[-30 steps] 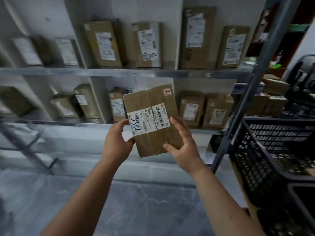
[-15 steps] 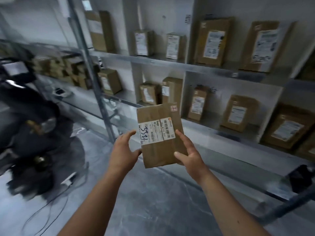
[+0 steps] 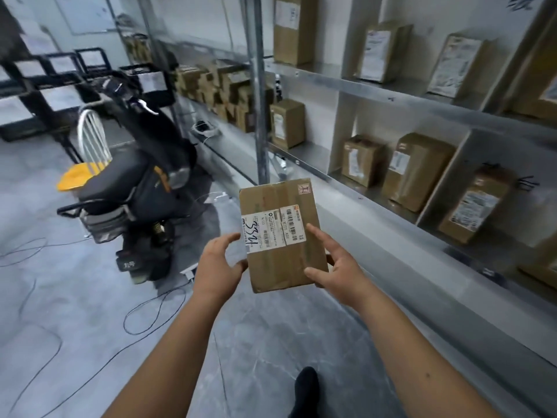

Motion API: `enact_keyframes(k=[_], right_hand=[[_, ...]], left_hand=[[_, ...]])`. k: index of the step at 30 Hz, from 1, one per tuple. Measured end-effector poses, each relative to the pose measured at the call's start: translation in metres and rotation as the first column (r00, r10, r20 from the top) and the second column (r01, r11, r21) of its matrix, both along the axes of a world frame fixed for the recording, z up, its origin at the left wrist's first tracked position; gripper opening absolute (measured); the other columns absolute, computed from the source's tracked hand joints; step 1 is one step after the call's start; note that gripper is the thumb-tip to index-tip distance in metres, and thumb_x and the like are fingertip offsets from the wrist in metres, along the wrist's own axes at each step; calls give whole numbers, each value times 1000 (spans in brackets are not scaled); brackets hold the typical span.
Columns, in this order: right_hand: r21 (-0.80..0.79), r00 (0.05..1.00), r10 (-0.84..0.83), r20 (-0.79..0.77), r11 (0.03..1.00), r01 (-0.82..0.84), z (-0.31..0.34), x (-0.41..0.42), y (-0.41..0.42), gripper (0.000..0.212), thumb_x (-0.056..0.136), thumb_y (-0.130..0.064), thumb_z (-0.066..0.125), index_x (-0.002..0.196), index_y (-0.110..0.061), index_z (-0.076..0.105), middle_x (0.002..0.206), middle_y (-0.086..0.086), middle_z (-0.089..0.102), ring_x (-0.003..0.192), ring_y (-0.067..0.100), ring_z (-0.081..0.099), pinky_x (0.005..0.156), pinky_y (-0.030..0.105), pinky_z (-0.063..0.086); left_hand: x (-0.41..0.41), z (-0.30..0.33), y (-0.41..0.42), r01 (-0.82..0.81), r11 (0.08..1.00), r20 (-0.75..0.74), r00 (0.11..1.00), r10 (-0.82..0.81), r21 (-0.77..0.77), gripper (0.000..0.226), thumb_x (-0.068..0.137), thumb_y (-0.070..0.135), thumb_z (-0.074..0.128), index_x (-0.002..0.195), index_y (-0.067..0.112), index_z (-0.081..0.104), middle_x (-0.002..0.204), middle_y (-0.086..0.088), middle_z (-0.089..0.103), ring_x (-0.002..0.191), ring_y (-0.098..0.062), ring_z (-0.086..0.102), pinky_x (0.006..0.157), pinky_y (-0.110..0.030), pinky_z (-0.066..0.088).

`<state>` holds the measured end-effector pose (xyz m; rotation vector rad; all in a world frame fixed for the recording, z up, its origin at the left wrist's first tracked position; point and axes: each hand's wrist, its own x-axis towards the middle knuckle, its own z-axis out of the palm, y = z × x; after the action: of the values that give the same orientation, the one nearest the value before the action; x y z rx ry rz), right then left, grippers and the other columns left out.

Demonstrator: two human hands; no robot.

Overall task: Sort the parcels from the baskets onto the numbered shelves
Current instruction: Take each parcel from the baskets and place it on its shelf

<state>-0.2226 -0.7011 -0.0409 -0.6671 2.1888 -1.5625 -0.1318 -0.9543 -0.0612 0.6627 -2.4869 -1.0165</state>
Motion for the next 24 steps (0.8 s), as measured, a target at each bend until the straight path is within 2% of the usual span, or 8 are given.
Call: enact_keyframes(k=[2,4,8,16,20,23,24], right_hand=[[36,999,29,-29,999,-28,-5,-24,-16,94,93,-9,78,148,-69,31,159,-21,37,146,13,41,115,48,47],[80,995,58,-79,995,-52,-11,-51,-33,100,92,-9,79,149,-72,25,163,-20,34,149,11,36,122,47,40],[123,989,85,-122,990,-70,-22,-113,-62,104,90,-10,81,150,-71,22,164,-18,33,151,11,34,122,49,39],[68,993,89,-79,994,-84,-31,-240,-97,105,87,-8,82,149,-71,26,161,-15,37,149,11,37,122,48,39],[65,993,91,-70,994,-86,-30,-281,-107,100,88,-8,81,151,-66,28,158,-15,38,145,7,40,120,35,42],[35,996,80,-30,996,-79,-32,-313,-114,98,90,-3,79,153,-60,30,158,-14,39,136,-1,45,102,7,44],[21,998,66,-16,998,-66,-33,-322,-117,97,90,-3,78,152,-60,31,157,-14,39,135,-1,46,96,2,43]], left_hand=[[-15,-7,-13,-45,999,10,999,44,31,59,85,28,87,139,30,63,138,3,60,127,-19,56,108,-45,51],[-37,-14,-26,-77,996,32,997,76,34,58,84,30,88,137,29,64,138,3,60,127,-19,57,107,-44,52],[-94,-18,-47,-108,994,84,991,108,2,56,85,29,88,135,25,65,135,0,62,124,-20,59,106,-43,51],[-215,-14,-80,-121,992,110,986,125,-44,59,86,30,86,139,24,63,141,0,60,132,-21,54,111,-43,48],[-259,-12,-94,-132,988,114,983,141,-83,63,83,32,88,140,25,62,140,1,60,131,-21,54,108,-43,49],[-293,-13,-106,-112,986,122,984,127,-121,68,81,37,89,142,29,60,141,3,59,133,-23,53,109,-45,49],[-304,-14,-110,-108,986,121,985,123,-124,68,81,39,88,142,30,59,142,4,59,133,-23,53,108,-45,49]])
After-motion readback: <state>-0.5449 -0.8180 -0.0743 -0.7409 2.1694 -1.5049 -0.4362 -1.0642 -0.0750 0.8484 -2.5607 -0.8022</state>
